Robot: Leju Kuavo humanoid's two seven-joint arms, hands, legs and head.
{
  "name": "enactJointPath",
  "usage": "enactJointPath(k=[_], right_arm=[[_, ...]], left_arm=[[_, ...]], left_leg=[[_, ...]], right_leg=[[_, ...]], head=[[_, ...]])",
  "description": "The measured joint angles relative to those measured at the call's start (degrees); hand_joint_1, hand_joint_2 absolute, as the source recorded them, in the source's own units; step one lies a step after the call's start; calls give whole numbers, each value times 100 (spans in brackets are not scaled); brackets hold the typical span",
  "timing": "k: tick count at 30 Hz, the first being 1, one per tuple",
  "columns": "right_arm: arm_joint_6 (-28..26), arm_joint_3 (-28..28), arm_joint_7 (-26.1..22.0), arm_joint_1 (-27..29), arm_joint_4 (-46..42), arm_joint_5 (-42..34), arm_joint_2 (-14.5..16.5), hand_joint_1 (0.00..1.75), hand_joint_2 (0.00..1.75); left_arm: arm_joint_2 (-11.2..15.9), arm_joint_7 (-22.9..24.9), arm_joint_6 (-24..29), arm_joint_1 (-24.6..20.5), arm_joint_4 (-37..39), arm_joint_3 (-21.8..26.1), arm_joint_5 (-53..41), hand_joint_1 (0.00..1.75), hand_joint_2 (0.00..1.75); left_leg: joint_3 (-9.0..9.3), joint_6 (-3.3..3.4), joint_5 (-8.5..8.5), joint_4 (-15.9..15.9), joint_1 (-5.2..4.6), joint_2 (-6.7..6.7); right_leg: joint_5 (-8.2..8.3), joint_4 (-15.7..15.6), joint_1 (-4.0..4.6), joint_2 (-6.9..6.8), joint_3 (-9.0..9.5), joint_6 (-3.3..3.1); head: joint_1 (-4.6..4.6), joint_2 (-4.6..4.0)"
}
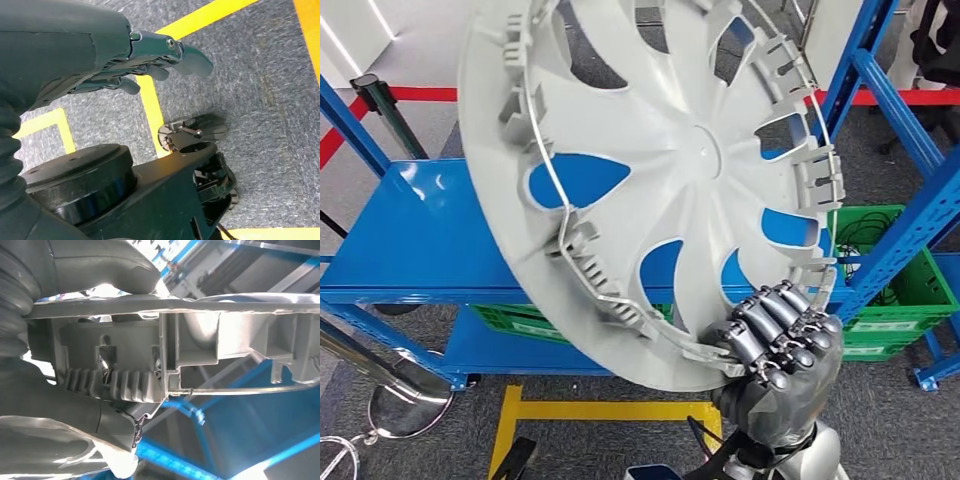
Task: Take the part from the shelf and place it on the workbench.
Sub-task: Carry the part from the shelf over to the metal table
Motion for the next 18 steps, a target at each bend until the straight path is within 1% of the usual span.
enactJointPath(k=[1, 2, 4, 5, 6, 7, 8, 9, 10, 11, 12, 13, 14, 15, 16, 17, 18], right_arm=[[1, -67, -38, 39, -51, 0, 11, 175, 175], [2, -128, -68, 74, -102, 0, 21, 175, 175], [3, -222, -104, 123, -176, 3, 36, 175, 175], [4, -257, -117, 141, -197, 3, 38, 175, 175], [4, -286, -132, 164, -215, 4, 40, 175, 175], [4, -313, -154, 189, -239, 4, 43, 175, 175], [4, -340, -188, 214, -269, 4, 48, 175, 175], [5, -375, -238, 238, -310, 4, 55, 175, 175], [5, -422, -301, 261, -359, 5, 62, 175, 175], [6, -479, -368, 288, -409, 7, 72, 175, 175], [7, -543, -437, 319, -460, 10, 82, 175, 175], [7, -613, -497, 362, -512, 14, 96, 175, 175], [7, -690, -551, 413, -574, 18, 109, 175, 175], [7, -770, -602, 472, -637, 19, 120, 175, 175], [8, -855, -641, 536, -703, 19, 128, 175, 175], [8, -930, -671, 598, -769, 19, 134, 175, 175], [9, -992, -687, 663, -821, 18, 137, 175, 175]], left_arm=[[13, 40, 21, -11, 0, -1, 0, 0, 175], [17, 78, 44, -28, 0, -1, 0, 0, 175], [24, 122, 69, -59, 0, -2, 0, 0, 175], [26, 136, 77, -72, 0, -3, 1, 0, 175], [28, 153, 86, -83, 0, -3, 4, 0, 175], [28, 174, 95, -93, 0, -2, 13, 0, 175], [29, 203, 107, -106, 0, -2, 28, 0, 175], [36, 235, 127, -123, 0, -1, 50, 0, 175], [43, 274, 150, -141, 0, 0, 75, 0, 175], [51, 325, 185, -158, 0, 3, 102, 0, 175], [58, 394, 227, -170, 0, 8, 125, 0, 175], [59, 502, 266, -176, 0, 16, 156, 0, 175], [62, 649, 297, -175, 1, 28, 190, 0, 175], [59, 839, 312, -176, 1, 43, 220, 0, 175], [56, 1080, 305, -175, 2, 58, 246, 0, 175], [45, 1333, 284, -170, 2, 70, 255, 0, 175], [25, 1590, 242, -155, 2, 78, 245, 0, 175]], left_leg=[[-60, -4, -145, 142, 2, 6], [-151, 5, -364, 399, -4, 13], [-384, 39, -853, 1159, -35, 15], [-450, 66, -998, 1467, -56, 15], [-435, 109, -1034, 1603, -83, 15], [-322, 168, -962, 1521, -117, 15], [-114, 247, -817, 1233, -163, 14], [145, 352, -690, 823, -219, 12], [384, 437, -609, 424, -265, 15], [550, 485, -559, 129, -309, 12], [629, 507, -548, -38, -344, 9], [633, 493, -516, -90, -362, 7], [611, 482, -446, -125, -365, 5], [587, 484, -373, -175, -355, 15], [548, 496, -289, -222, -339, 25], [491, 507, -202, -263, -319, 35], [414, 515, -129, -275, -315, 44]], right_leg=[[28, 7, 10, -10, -42, -60], [61, 5, 26, -23, -88, -122], [133, 6, 83, -39, -189, -213], [173, 7, 120, -43, -242, -246], [215, 8, 158, -44, -294, -270], [258, 8, 195, -43, -343, -286], [301, 8, 229, -40, -390, -298], [344, 7, 249, -39, -429, -302], [386, 5, 268, -41, -462, -293], [430, -2, 268, -48, -482, -271], [478, -16, 253, -57, -493, -238], [530, -38, 241, -63, -498, -198], [574, -62, 227, -69, -504, -160], [564, -66, 220, -64, -522, -126], [453, -11, 223, -57, -564, -95], [234, 153, 224, -50, -628, -67], [-53, 427, 219, -43, -703, -40]], head=[[-16, -1], [-39, -1], [-67, -1], [-74, -1], [-77, -1], [-75, -1], [-76, -1], [-74, -1], [-68, -1], [-69, -1], [-70, -1], [-76, -1], [-84, -1], [-83, -1], [-74, -1], [-64, -1], [-57, -1]])
